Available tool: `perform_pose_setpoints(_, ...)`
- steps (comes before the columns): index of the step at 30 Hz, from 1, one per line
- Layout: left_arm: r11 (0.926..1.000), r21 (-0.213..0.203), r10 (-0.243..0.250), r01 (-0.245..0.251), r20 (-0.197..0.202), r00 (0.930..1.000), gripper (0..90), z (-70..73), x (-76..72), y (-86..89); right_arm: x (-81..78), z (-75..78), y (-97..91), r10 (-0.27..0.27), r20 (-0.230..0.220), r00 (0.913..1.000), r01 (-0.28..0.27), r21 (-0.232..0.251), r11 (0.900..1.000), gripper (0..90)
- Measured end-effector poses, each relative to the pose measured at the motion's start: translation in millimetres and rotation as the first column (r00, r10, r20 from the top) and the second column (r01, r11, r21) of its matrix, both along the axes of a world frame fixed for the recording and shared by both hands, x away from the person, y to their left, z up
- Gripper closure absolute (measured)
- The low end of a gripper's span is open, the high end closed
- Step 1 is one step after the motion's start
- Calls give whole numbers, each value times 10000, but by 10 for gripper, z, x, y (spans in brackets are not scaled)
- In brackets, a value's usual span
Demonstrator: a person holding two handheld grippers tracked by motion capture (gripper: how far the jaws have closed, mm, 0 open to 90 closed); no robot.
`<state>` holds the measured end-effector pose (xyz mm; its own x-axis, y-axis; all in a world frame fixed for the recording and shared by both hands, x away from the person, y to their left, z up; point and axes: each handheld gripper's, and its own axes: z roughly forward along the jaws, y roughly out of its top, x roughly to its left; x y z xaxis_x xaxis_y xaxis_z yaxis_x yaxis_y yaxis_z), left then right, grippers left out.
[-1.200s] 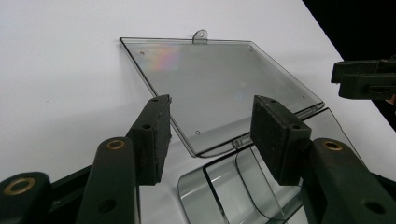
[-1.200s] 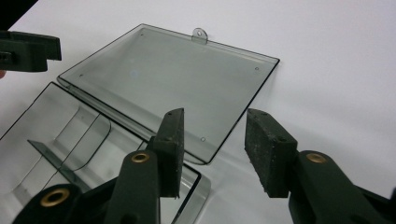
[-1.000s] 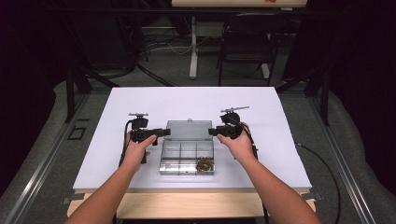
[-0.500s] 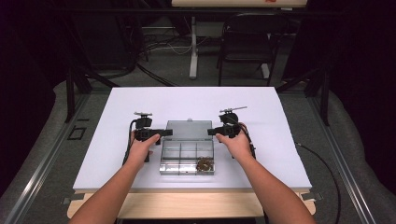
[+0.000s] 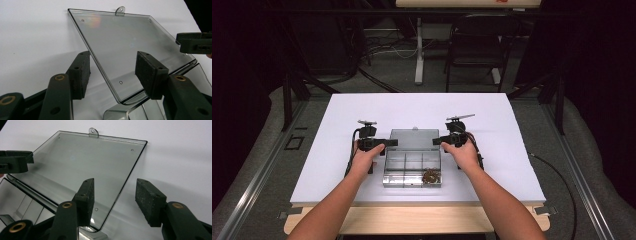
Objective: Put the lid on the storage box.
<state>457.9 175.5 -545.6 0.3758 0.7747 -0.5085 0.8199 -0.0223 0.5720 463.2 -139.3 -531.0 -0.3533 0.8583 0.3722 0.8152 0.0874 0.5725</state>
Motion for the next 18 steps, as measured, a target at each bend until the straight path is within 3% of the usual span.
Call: perform_pose_setpoints(18, 9999, -133, -65, 62, -235, 9997, 446, -33, 28, -3, 62, -56, 24, -43, -601, 9982, 83, 678, 9977, 489)
